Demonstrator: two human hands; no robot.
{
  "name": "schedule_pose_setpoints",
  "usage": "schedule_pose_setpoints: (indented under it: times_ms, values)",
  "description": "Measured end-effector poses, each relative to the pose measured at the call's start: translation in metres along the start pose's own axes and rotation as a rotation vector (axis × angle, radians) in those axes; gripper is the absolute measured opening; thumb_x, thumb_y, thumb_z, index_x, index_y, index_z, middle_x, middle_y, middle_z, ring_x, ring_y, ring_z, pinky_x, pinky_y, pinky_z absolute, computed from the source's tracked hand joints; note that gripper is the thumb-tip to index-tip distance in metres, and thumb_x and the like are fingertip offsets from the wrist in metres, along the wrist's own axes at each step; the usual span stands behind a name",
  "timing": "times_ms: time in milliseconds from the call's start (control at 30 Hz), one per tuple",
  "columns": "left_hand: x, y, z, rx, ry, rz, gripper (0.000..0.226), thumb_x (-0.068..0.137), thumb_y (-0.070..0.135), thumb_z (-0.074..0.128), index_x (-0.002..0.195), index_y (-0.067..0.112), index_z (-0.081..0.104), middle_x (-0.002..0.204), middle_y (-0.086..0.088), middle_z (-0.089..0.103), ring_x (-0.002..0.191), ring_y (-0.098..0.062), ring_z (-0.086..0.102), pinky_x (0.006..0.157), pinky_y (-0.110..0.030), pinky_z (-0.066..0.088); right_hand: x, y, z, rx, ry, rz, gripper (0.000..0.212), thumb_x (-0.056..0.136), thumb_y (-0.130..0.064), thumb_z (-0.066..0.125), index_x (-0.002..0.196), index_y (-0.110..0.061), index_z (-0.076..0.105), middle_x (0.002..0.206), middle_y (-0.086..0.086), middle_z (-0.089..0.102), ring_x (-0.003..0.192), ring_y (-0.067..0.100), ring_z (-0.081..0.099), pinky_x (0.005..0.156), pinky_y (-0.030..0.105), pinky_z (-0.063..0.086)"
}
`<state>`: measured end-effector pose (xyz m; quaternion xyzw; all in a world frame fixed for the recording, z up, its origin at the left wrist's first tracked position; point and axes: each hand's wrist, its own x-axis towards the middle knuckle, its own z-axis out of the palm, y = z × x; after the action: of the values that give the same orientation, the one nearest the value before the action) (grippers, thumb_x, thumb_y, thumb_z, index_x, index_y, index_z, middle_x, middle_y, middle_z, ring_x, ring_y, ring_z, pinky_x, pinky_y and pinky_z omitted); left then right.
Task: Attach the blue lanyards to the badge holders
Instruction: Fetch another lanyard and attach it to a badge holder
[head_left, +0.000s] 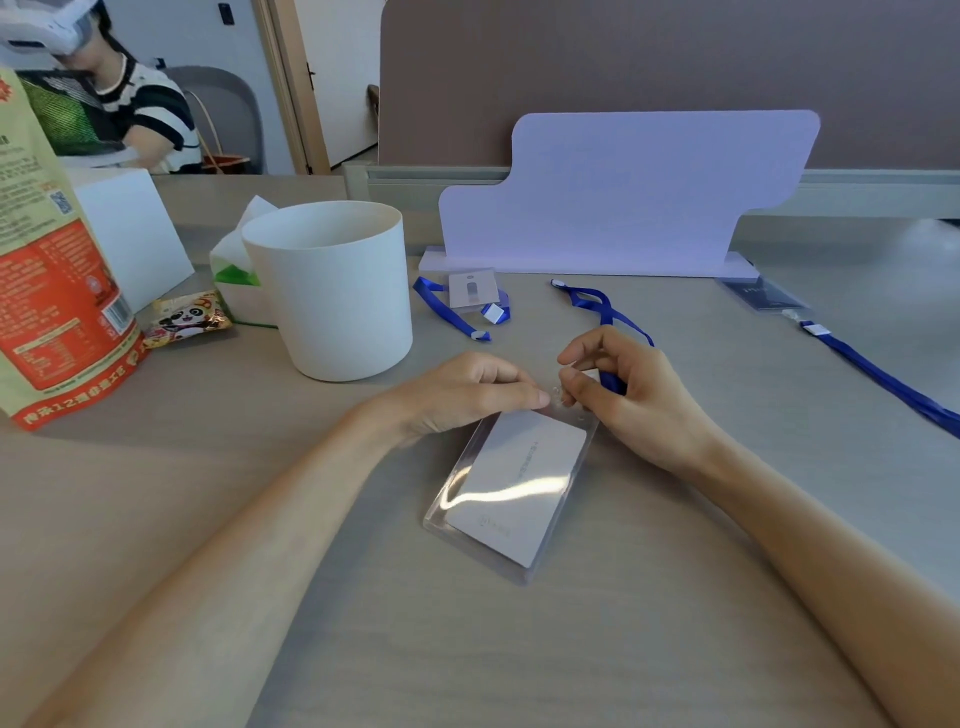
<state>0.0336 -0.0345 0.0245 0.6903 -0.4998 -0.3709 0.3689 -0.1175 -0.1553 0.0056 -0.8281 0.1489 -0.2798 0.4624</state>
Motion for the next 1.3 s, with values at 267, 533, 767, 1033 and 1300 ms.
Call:
schedule_pose_setpoints:
  times_ms: [267,533,767,1033,1300]
  values:
    - [0.001,0.000,0.004,0.013,0.039,0.015,0.011,0.090,0.023,0.062,0.088,0.019,0.072,0.090,0.009,0.071,0.084,0.003,0.062,0.083,-0.015,0.045,-0.001,-0.003,0.000,0.013,0.009,0.000,0.010,0.093,-0.007,0.060,0.098,-0.015,0.057,0.082,0.001,0.068,0.068,0.004,0.067,0.067,0.014,0.051]
    - [0.002,0.005,0.010,0.037,0.113,0.004,0.013,0.091,0.021,0.058,0.084,0.016,0.068,0.091,-0.006,0.066,0.091,-0.011,0.058,0.085,-0.026,0.043,0.000,-0.001,0.002,-0.006,0.029,0.023,0.010,0.093,-0.016,0.061,0.103,-0.020,0.061,0.077,-0.009,0.070,0.071,0.001,0.066,0.068,0.015,0.048]
    - [0.006,0.002,0.011,-0.024,0.236,-0.025,0.014,0.090,0.025,0.059,0.087,0.015,0.068,0.102,-0.010,0.068,0.098,-0.015,0.059,0.086,-0.025,0.043,-0.002,0.002,0.004,-0.285,0.319,-0.101,0.011,0.089,-0.023,0.064,0.099,-0.020,0.064,0.103,-0.011,0.063,0.096,0.009,0.055,0.081,0.012,0.040]
    - [0.008,-0.003,0.010,-0.041,0.282,-0.017,0.018,0.089,0.028,0.061,0.089,0.012,0.070,0.101,-0.012,0.067,0.093,-0.011,0.057,0.081,-0.023,0.041,-0.005,0.000,0.005,-0.338,0.348,-0.188,0.010,0.086,-0.015,0.064,0.076,-0.015,0.064,0.065,-0.006,0.061,0.061,0.007,0.050,0.056,0.011,0.035]
    - [0.008,-0.003,0.012,-0.010,0.315,0.078,0.010,0.089,0.019,0.060,0.084,0.015,0.068,0.083,0.000,0.061,0.081,-0.011,0.052,0.076,-0.025,0.042,-0.004,0.000,0.003,-0.098,0.137,0.072,0.020,0.090,-0.030,0.065,0.075,-0.019,0.074,0.064,-0.006,0.064,0.055,0.001,0.048,0.055,0.008,0.036]
